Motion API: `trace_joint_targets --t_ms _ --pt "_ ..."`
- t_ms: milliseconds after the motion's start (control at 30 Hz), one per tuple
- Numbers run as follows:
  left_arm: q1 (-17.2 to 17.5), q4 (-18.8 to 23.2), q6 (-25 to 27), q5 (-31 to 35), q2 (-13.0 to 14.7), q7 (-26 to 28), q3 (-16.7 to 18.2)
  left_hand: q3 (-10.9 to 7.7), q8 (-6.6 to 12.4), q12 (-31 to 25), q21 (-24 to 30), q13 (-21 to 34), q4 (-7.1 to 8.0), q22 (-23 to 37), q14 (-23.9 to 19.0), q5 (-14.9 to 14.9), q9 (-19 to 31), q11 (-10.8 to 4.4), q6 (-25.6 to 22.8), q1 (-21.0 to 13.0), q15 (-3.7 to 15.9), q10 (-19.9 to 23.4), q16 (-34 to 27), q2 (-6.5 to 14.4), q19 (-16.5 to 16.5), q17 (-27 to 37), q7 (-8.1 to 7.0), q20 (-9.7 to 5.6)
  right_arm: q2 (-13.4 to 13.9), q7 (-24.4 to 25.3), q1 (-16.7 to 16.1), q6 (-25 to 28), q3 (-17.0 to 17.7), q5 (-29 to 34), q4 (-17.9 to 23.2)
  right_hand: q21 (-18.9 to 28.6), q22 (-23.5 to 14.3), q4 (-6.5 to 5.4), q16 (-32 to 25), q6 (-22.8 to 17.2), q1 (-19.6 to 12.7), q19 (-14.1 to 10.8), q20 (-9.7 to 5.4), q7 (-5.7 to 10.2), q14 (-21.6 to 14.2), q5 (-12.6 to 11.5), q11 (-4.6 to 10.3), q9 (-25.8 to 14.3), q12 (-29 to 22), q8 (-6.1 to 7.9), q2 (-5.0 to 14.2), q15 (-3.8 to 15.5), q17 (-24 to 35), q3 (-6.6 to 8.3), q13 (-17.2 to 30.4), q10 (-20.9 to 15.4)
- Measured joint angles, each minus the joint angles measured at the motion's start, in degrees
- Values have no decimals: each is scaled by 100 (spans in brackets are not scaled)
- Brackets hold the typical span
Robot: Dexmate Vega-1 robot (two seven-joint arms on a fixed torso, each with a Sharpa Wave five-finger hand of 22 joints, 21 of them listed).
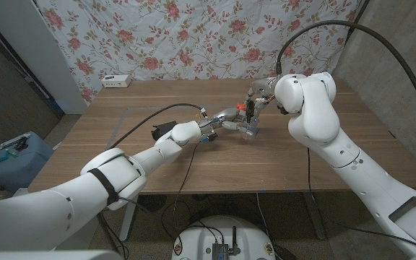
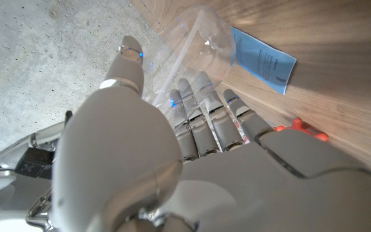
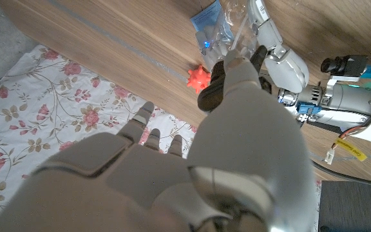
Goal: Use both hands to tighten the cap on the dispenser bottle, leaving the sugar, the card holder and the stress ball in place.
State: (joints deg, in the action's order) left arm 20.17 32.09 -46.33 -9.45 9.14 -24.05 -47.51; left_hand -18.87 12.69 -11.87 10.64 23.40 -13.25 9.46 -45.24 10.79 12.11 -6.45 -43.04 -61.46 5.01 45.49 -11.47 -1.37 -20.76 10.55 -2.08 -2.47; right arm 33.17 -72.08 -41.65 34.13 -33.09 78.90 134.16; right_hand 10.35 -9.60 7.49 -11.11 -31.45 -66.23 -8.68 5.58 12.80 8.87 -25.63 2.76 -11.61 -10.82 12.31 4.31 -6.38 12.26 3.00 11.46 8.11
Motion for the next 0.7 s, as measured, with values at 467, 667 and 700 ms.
trace_joint_targets --t_ms 467,667,700 --pt "105 274 8 -4 99 1 4 0 4 2 0 0 0 0 0 0 0 1 0 0 0 -1 0 0 0 -1 0 0 -209 -325 138 -24 -110 316 -123 29 -1 -246 -16 -60 461 7 51 -20 -17 107 -125 24 -44 -4 -2 -53 1 -165 0 -64" --pt "157 440 130 21 165 34 5 0 4 4 0 0 0 0 0 0 0 2 0 0 0 -2 0 0 0 -4 0 0 -360 -402 72 -29 -17 344 -123 29 0 -322 -60 -103 626 7 50 -1 -36 149 -179 25 -45 -7 -7 -71 1 -230 1 -119" --pt "170 487 130 21 182 34 7 0 4 4 0 0 0 0 0 0 0 2 0 0 0 -2 0 0 0 -2 0 0 -360 -421 72 -30 -17 344 -123 29 0 -340 -60 -105 656 4 47 -3 -36 149 -196 25 -45 -12 6 -71 1 -248 1 -136"
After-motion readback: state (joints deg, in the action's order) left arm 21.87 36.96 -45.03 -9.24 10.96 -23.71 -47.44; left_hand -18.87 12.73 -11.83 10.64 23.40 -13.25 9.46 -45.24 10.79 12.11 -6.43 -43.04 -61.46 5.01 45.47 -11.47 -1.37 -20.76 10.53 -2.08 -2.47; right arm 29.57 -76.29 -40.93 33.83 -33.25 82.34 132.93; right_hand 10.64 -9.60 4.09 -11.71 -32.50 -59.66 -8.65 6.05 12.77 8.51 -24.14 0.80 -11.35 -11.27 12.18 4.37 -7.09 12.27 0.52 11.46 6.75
